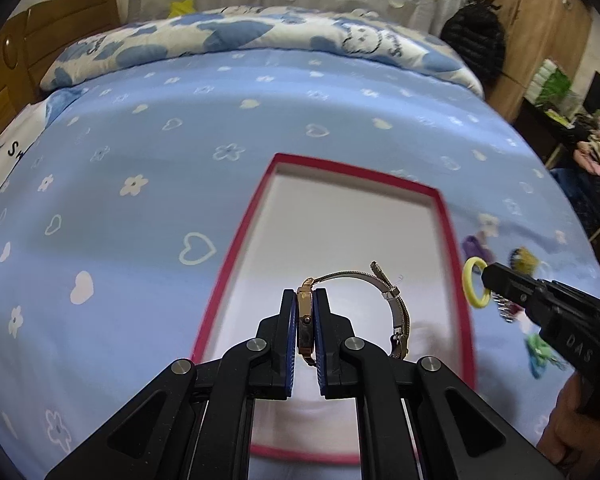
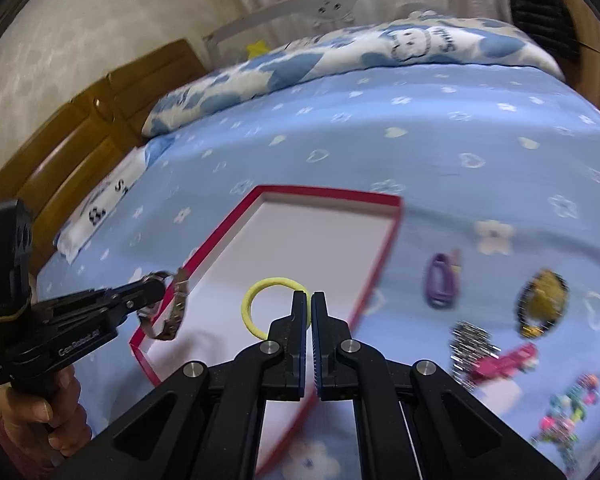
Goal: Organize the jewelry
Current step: 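Drop the watch in the tray with the left gripper while the right gripper drops the tie, then move the left gripper to the pink clip while the right gripper nears the bracelet, then grasp the pink clip with the left gripper while the right gripper grasps the beaded bracelet, then drop the clip in the tray with the left gripper while the right gripper drops the bracelet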
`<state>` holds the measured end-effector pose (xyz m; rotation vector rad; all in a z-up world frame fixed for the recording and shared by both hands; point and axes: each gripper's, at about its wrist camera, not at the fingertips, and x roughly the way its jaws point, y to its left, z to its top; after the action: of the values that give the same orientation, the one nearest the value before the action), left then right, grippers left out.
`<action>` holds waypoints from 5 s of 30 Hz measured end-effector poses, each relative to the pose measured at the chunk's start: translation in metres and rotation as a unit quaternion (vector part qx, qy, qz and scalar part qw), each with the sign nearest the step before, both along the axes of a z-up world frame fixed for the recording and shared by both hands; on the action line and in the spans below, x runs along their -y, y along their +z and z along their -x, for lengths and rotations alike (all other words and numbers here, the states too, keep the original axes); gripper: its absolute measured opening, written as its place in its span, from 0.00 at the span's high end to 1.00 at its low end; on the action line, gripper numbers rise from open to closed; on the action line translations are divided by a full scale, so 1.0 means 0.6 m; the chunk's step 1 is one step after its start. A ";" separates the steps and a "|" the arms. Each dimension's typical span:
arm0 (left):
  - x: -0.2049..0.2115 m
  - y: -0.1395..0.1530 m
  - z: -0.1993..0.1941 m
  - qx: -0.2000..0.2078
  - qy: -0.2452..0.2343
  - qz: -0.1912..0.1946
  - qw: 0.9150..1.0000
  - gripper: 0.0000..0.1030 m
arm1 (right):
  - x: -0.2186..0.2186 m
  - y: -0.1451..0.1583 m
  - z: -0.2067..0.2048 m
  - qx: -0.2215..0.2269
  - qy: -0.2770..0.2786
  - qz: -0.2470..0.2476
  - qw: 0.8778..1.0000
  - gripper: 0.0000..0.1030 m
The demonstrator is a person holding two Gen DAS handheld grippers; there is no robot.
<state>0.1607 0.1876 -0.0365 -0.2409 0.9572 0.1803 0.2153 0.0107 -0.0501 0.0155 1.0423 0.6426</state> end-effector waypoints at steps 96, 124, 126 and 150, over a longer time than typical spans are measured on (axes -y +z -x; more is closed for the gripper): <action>0.343 -0.048 -0.157 -0.031 -0.263 -0.018 0.964 0.27 | 0.400 -0.028 0.028 -0.029 -0.198 0.043 0.979 0.48; 0.353 -0.047 -0.183 -0.020 -0.300 0.025 0.953 0.83 | 0.390 0.000 0.022 -0.005 -0.190 0.028 0.981 0.91; 0.338 -0.033 -0.170 -0.011 -0.292 0.039 0.956 0.83 | 0.387 0.016 0.024 0.006 -0.189 0.020 0.982 0.91; 0.114 0.046 0.046 0.079 -0.111 0.097 0.986 0.83 | 0.227 0.081 0.049 0.041 -0.108 -0.058 0.992 0.91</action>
<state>0.1334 0.1190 -0.0089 -0.3209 0.8361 -0.1373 0.1856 -0.1257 -0.0017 0.1996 0.9075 0.5022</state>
